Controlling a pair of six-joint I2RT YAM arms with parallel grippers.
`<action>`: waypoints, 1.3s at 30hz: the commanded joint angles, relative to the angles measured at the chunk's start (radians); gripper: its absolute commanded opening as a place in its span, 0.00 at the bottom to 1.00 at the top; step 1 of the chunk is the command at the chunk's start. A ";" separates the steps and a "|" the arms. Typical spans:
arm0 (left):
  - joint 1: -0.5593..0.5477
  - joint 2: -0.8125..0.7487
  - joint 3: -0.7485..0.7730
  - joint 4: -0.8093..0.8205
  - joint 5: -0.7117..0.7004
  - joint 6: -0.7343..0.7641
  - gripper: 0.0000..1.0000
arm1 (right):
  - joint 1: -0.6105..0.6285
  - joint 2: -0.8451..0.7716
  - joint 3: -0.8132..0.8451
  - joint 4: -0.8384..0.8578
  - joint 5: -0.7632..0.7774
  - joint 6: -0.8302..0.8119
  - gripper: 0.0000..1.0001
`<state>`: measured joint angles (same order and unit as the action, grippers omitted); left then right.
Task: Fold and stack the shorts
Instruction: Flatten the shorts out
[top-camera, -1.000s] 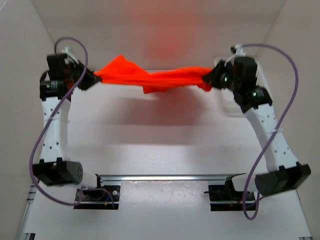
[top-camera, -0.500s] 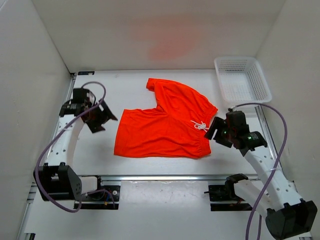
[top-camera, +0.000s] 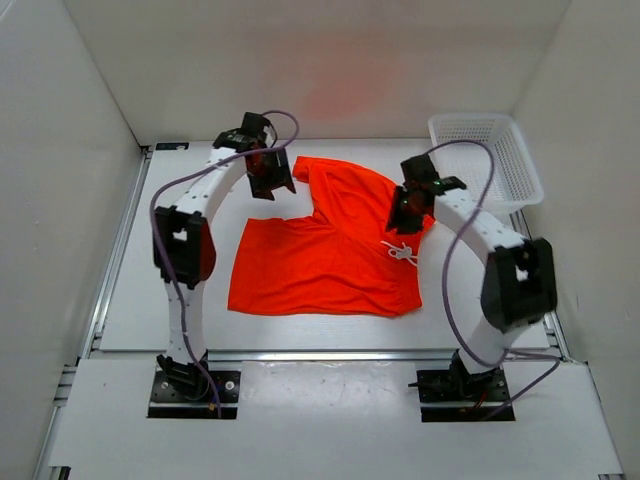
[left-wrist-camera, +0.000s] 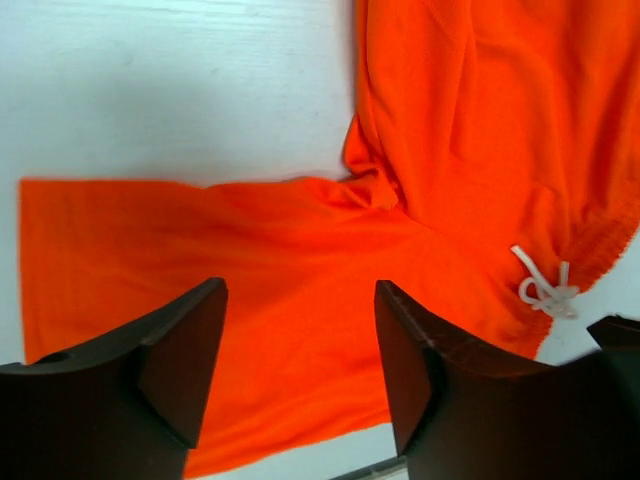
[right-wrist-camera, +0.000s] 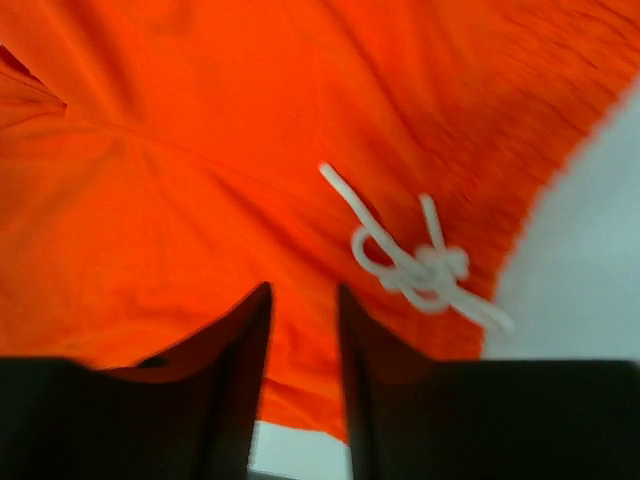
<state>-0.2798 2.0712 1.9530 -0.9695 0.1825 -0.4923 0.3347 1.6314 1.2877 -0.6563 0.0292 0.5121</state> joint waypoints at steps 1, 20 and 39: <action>-0.038 0.101 0.200 -0.073 0.005 0.023 0.74 | 0.033 0.169 0.128 0.014 -0.078 -0.047 0.42; -0.078 0.573 0.646 -0.006 -0.069 -0.097 0.65 | 0.185 0.433 0.150 0.023 -0.155 -0.047 0.45; -0.001 0.333 0.335 0.061 -0.075 -0.103 0.10 | 0.242 0.390 0.076 0.023 -0.155 -0.038 0.39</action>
<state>-0.3325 2.5999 2.3718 -0.8898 0.1947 -0.6193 0.5659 2.0048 1.3979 -0.5766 -0.1303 0.4786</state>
